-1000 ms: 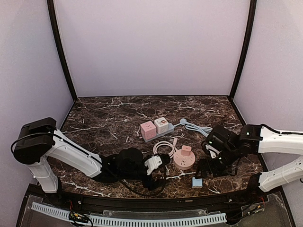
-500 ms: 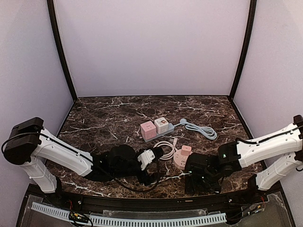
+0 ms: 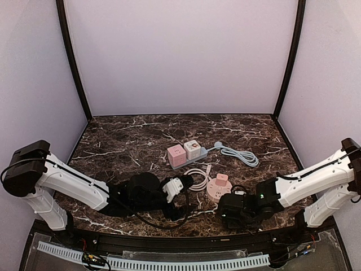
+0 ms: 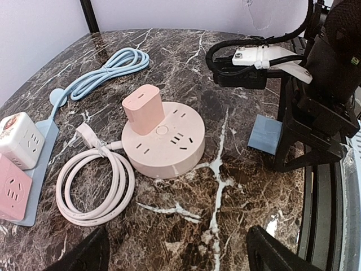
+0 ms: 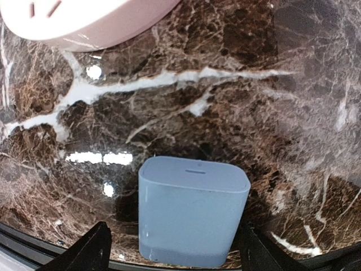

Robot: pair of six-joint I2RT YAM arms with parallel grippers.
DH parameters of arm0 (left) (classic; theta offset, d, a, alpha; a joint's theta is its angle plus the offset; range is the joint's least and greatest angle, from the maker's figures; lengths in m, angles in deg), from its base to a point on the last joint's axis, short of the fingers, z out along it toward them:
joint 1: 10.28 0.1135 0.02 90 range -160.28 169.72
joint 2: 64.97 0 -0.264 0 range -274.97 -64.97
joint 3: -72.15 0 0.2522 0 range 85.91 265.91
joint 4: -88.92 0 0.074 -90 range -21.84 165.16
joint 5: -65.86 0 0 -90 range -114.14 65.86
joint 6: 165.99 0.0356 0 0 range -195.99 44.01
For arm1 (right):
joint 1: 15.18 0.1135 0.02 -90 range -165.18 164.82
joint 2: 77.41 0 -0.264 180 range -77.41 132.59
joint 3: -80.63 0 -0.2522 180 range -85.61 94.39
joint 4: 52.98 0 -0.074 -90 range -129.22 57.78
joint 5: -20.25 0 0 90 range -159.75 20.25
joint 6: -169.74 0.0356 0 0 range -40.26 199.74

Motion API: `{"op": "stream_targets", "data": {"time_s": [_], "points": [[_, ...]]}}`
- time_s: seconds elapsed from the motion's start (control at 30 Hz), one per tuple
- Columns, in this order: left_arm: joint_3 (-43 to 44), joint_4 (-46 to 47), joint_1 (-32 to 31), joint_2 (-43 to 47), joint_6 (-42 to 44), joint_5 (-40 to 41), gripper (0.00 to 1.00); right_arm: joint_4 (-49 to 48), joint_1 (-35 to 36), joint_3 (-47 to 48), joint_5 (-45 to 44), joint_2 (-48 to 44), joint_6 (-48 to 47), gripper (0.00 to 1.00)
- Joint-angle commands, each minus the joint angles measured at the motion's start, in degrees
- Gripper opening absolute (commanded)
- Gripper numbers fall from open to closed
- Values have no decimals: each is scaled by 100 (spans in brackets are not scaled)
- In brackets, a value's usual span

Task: Insert the plug

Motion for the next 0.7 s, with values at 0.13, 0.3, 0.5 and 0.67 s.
{"op": "stream_targets", "data": {"time_s": [0.13, 0.3, 0.5, 0.67], "points": [[-86, -90, -6, 155, 0, 16, 84, -149, 240, -221, -474, 421, 469, 65], [-103, -79, -7, 182, 2, 22, 84, 105, 340, -127, -591, 540, 537, 60], [-117, -75, -6, 182, -5, 10, 84, 221, 387, -186, -793, 611, 675, 56], [-117, -52, -6, 171, -6, 0, 84, 219, 390, -239, -886, 690, 713, 53]]}}
